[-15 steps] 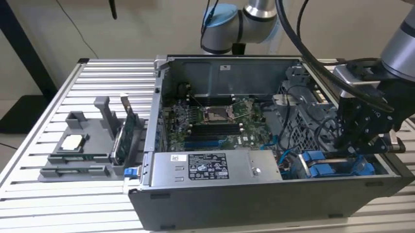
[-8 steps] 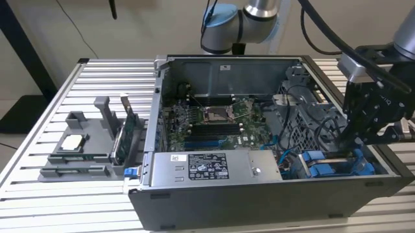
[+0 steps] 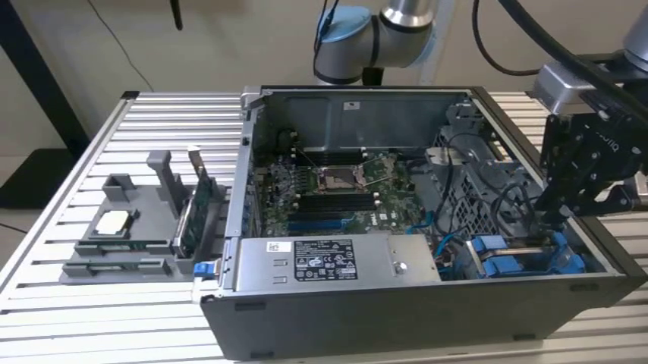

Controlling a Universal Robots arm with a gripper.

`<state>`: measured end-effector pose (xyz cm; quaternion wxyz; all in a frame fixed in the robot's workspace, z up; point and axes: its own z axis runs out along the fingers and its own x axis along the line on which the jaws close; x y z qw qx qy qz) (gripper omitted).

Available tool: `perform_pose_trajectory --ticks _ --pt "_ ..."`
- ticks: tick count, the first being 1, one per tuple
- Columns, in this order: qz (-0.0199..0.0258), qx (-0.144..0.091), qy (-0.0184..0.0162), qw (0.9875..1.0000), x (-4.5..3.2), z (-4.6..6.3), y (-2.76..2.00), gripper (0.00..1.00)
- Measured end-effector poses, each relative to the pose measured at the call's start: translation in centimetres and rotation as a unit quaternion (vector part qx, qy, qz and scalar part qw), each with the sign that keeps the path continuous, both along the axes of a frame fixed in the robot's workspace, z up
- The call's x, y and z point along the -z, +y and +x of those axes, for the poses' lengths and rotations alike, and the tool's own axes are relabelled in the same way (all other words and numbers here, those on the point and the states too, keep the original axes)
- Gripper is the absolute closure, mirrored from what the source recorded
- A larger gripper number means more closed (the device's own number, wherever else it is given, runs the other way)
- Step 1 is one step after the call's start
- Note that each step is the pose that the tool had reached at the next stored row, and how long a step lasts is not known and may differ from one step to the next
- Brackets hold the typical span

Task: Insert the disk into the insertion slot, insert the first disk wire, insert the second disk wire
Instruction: 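Insert the first disk wire, then insert the second disk wire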

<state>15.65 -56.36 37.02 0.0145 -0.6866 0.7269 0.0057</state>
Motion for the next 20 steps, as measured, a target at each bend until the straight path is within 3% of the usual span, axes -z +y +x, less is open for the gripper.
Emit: perform_pose_trajectory --ticks 6,12,20 --pt "0.0002 0.0 0.0 1.0 -0.07 0.1 0.09 0.73" --pt "0.0002 0.0 0.0002 1.0 -0.07 1.4 0.44 0.73" --pt "0.0001 0.003 0.0046 1.0 -0.07 2.2 0.24 0.73"
